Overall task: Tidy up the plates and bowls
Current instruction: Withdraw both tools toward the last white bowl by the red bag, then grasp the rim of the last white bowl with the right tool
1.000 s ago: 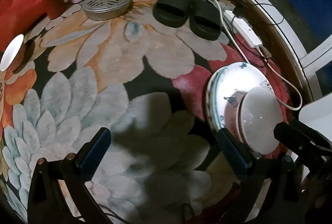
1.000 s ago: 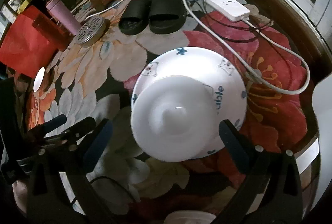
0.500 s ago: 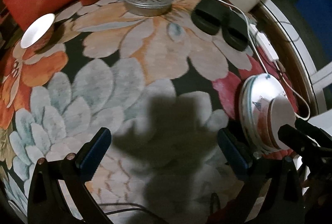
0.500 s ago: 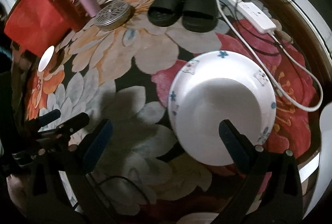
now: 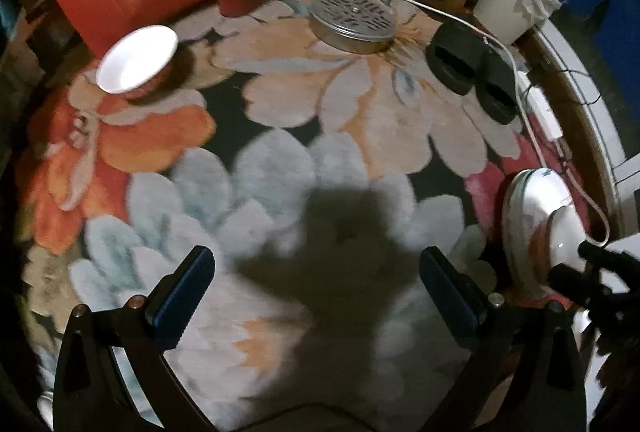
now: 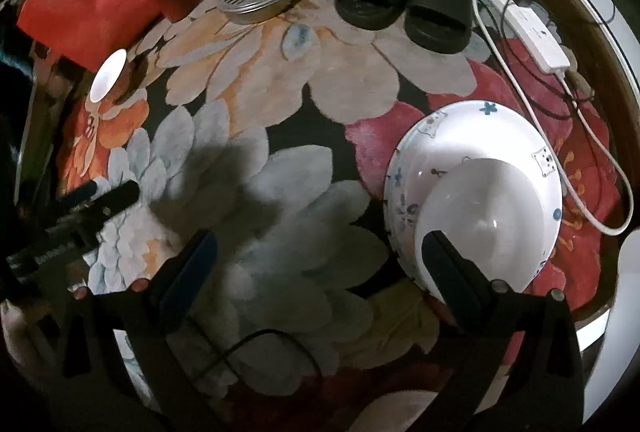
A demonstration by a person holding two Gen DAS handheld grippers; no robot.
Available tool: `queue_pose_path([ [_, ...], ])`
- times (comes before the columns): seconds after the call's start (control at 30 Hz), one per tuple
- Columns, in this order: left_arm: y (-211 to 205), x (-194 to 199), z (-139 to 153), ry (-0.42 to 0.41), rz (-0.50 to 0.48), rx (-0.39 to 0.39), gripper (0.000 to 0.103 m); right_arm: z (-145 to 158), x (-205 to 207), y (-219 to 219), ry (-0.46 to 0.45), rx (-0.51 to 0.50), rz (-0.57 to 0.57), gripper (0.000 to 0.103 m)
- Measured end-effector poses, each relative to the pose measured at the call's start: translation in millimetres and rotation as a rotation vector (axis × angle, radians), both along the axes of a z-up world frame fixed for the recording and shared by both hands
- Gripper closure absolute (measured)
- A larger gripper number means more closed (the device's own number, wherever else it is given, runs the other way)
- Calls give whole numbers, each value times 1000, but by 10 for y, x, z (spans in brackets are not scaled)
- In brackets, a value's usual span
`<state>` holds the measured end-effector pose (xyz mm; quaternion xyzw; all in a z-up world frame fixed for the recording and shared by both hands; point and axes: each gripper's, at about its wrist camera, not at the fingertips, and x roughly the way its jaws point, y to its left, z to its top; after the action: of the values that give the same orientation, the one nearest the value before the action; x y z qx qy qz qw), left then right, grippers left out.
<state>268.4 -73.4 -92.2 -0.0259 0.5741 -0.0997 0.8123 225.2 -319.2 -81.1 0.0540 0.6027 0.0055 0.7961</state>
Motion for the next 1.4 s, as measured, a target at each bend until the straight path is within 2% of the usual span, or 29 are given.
queue_pose_path([
  [0.2, 351, -57, 185, 11, -23, 46, 1, 80, 119, 279, 28, -3, 55, 0],
  [0.43, 926, -124, 295, 39, 78, -9, 1, 171, 345, 763, 48, -17, 146, 0],
  [0.63, 1425, -261, 160, 47, 158, -17, 1, 140, 606, 1197, 89, -2, 207, 0],
  [0.87, 1884, -375, -71, 56, 281, -57, 1, -46, 814, 1679, 148, 14, 228, 0],
  [1.13, 2196, -470, -166, 22, 328, -77, 1, -280, 935, 2132, 196, 6, 260, 0],
  [1.4, 2526, -553, -211, 24, 382, -89, 1, -421, 1142, 2501, 189, -6, 273, 0],
])
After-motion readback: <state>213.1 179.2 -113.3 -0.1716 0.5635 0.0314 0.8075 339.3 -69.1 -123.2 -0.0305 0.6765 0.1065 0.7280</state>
